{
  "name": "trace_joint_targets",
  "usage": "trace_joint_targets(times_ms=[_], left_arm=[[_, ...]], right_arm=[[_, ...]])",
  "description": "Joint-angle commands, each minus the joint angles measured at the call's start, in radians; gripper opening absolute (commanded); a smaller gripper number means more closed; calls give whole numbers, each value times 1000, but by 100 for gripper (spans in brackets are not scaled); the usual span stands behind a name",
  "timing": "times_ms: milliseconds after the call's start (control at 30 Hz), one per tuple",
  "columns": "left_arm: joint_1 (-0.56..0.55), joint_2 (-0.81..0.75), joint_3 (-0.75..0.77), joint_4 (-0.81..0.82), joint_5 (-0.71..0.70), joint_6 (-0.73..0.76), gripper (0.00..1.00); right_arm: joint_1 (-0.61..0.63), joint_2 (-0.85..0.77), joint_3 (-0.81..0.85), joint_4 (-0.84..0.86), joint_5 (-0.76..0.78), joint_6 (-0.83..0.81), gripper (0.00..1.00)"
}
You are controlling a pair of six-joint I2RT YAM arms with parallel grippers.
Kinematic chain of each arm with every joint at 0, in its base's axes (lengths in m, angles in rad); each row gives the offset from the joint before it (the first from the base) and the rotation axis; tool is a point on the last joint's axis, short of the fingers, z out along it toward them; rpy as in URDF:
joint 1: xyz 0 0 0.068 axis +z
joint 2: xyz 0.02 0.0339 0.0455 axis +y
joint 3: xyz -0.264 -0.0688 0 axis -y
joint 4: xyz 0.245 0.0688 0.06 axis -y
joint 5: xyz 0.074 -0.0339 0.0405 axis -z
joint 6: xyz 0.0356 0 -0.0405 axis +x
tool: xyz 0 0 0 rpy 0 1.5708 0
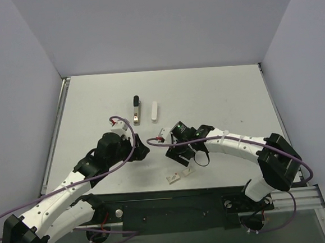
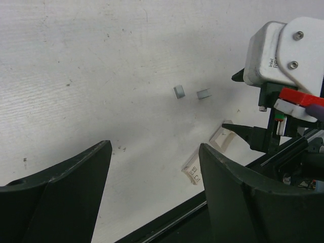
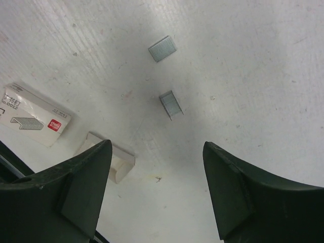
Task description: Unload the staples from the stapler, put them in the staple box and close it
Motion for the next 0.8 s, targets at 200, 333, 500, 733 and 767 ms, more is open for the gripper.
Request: trace_joint_targets(times_ms=[200, 333, 500, 733, 767], left_arm=[[-4, -26, -17, 105, 58, 17, 80], [-4, -20, -14, 108, 68, 18, 80], [-4, -26, -14, 105, 71, 18, 80], [-3, -16, -22, 113, 69, 17, 80], [-4, -16, -22, 113, 69, 17, 80]], right_arm=[[-71, 89, 71, -34, -202, -256, 65], [-71, 130, 76, -31, -211, -298, 63], [-84, 175, 79, -25, -191, -318, 60], [-92, 211, 82, 8, -184, -319, 55], [-91, 219, 83, 8, -176, -318, 54]])
